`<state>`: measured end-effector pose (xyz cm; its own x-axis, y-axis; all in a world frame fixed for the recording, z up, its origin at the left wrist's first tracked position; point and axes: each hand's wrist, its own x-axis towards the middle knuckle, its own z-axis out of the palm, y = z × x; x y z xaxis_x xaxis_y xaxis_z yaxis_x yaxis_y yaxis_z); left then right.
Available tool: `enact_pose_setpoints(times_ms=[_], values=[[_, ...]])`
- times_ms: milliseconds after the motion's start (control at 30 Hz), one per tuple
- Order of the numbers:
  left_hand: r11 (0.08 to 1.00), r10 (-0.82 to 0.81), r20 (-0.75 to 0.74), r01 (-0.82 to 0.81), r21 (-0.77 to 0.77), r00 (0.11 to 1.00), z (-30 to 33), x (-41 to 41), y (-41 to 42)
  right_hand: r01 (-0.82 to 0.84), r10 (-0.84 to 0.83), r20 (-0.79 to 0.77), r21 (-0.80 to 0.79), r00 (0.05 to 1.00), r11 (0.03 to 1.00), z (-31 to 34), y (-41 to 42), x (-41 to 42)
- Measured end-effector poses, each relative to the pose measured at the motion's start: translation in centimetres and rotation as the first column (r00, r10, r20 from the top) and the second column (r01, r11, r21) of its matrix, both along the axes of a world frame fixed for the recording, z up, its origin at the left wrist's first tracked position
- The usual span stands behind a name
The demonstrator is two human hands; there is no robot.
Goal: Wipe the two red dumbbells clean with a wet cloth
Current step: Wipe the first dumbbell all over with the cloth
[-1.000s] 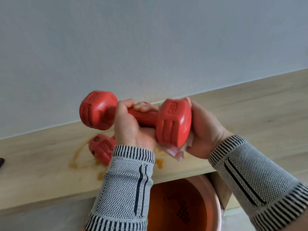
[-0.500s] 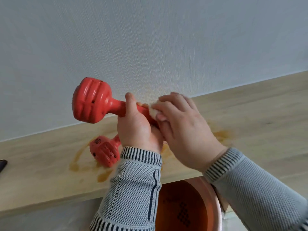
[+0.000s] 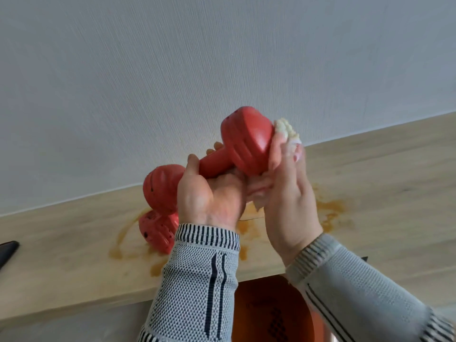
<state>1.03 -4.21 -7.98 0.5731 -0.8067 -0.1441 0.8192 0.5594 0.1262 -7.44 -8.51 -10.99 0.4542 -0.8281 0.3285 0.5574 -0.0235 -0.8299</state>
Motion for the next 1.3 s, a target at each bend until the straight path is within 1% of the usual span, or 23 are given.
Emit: enact_pose_setpoints(times_ms=[67, 100, 200, 267, 367, 433, 467, 500, 567, 600, 633, 667, 733, 800, 867, 933, 1000, 1067, 1133, 1167, 1200, 1267, 1300], values=[[0.998, -0.055, 0.078, 0.053, 0.029, 0.995, -0.2, 0.0, 0.3, -0.196, 0.182, 0.076, 0.295, 0.980, 0.935, 0.4, -1.4, 0.3], [0.996, -0.076, 0.109, 0.070, 0.056, 0.991, -0.2, -0.1, 0.4, -0.302, 0.285, 0.101, 0.355, 0.953, 0.885, 0.3, -2.3, 0.4], [0.981, -0.150, 0.218, 0.118, 0.152, 0.964, -0.3, -0.5, 0.9, -0.446, 0.429, 0.142, 0.435, 0.892, 0.782, 0.5, -4.2, -0.1], [0.965, -0.131, 0.300, 0.053, 0.255, 0.945, -0.4, -0.7, 0.7, -0.430, 0.459, 0.008, 0.365, 0.888, 0.826, 0.5, -4.9, -0.9], [0.923, -0.045, 0.459, -0.138, 0.358, 0.887, -1.1, -0.5, 0.2, -0.272, 0.299, -0.379, 0.123, 0.876, 0.954, 1.0, -4.8, -2.0], [0.893, 0.019, 0.551, -0.262, 0.367, 0.834, -1.5, -0.2, -0.2, -0.206, 0.076, -0.535, -0.186, 0.842, 0.961, 1.3, -4.3, -2.2], [0.868, 0.067, 0.588, -0.338, 0.365, 0.806, -1.6, 0.0, -0.3, -0.191, -0.071, -0.571, -0.385, 0.818, 0.903, 1.2, -3.8, -2.2], [0.834, 0.119, 0.628, -0.421, 0.358, 0.769, -1.7, 0.1, -0.4, -0.168, -0.238, -0.548, -0.589, 0.802, 0.791, 1.0, -3.1, -2.1], [0.761, 0.160, 0.734, -0.556, 0.334, 0.660, -1.8, 0.3, -0.3, -0.178, -0.452, -0.408, -0.865, 0.793, 0.469, 0.6, -1.2, -1.9], [0.716, 0.144, 0.785, -0.611, 0.337, 0.602, -1.7, 0.3, -0.1, -0.184, -0.481, -0.338, -0.923, 0.809, 0.338, -0.1, -0.6, -1.5], [0.701, 0.127, 0.800, -0.624, 0.345, 0.586, -1.7, 0.3, 0.0, -0.177, -0.480, -0.293, -0.946, 0.827, 0.272, -0.6, -0.3, -1.3], [0.697, 0.127, 0.793, -0.622, 0.356, 0.596, -1.7, 0.3, 0.0, -0.181, -0.456, -0.307, -0.937, 0.835, 0.298, -0.6, -0.5, -1.1], [0.757, 0.100, 0.736, -0.531, 0.380, 0.670, -1.8, 0.1, 0.0, -0.180, -0.377, -0.424, -0.825, 0.824, 0.536, 0.3, -1.4, -1.3], [0.813, 0.069, 0.693, -0.442, 0.378, 0.718, -1.7, -0.3, -0.2, -0.189, -0.229, -0.552, -0.598, 0.802, 0.779, 0.6, -2.8, -1.4], [0.859, 0.024, 0.648, -0.347, 0.375, 0.761, -1.7, -0.4, -0.4, -0.244, 0.033, -0.556, -0.310, 0.831, 0.919, 0.2, -4.1, -1.0], [0.871, -0.039, 0.593, -0.264, 0.415, 0.804, -1.7, 0.0, -0.5, -0.358, 0.346, -0.406, 0.049, 0.846, 0.932, -0.6, -4.7, -0.7], [0.866, -0.067, 0.543, -0.222, 0.448, 0.837, -1.7, 0.2, -0.6, -0.455, 0.538, -0.272, 0.314, 0.798, 0.833, -1.1, -5.1, -0.7], [0.849, -0.072, 0.533, -0.229, 0.476, 0.843, -1.9, 0.4, -0.6, -0.466, 0.567, -0.295, 0.347, 0.769, 0.814, -0.8, -4.9, -0.9], [0.826, -0.042, 0.592, -0.306, 0.474, 0.805, -1.9, 0.5, -0.7, -0.385, 0.414, -0.456, 0.159, 0.788, 0.909, 0.0, -4.6, -1.1], [0.803, -0.017, 0.643, -0.373, 0.465, 0.766, -1.8, 0.4, -0.8, -0.347, 0.269, -0.556, -0.037, 0.786, 0.937, 0.4, -4.3, -1.2], [0.765, 0.000, 0.701, -0.452, 0.459, 0.713, -1.7, 0.3, -0.8, -0.308, 0.071, -0.625, -0.280, 0.777, 0.909, 0.6, -3.8, -1.2], [0.681, 0.016, 0.800, -0.592, 0.431, 0.600, -1.5, 0.2, -0.7, -0.222, -0.340, -0.525, -0.740, 0.780, 0.635, 0.2, -2.2, -1.1], [0.648, 0.013, 0.823, -0.632, 0.426, 0.567, -1.4, 0.3, -0.6, -0.223, -0.434, -0.453, -0.846, 0.779, 0.484, -0.2, -1.6, -0.9]])
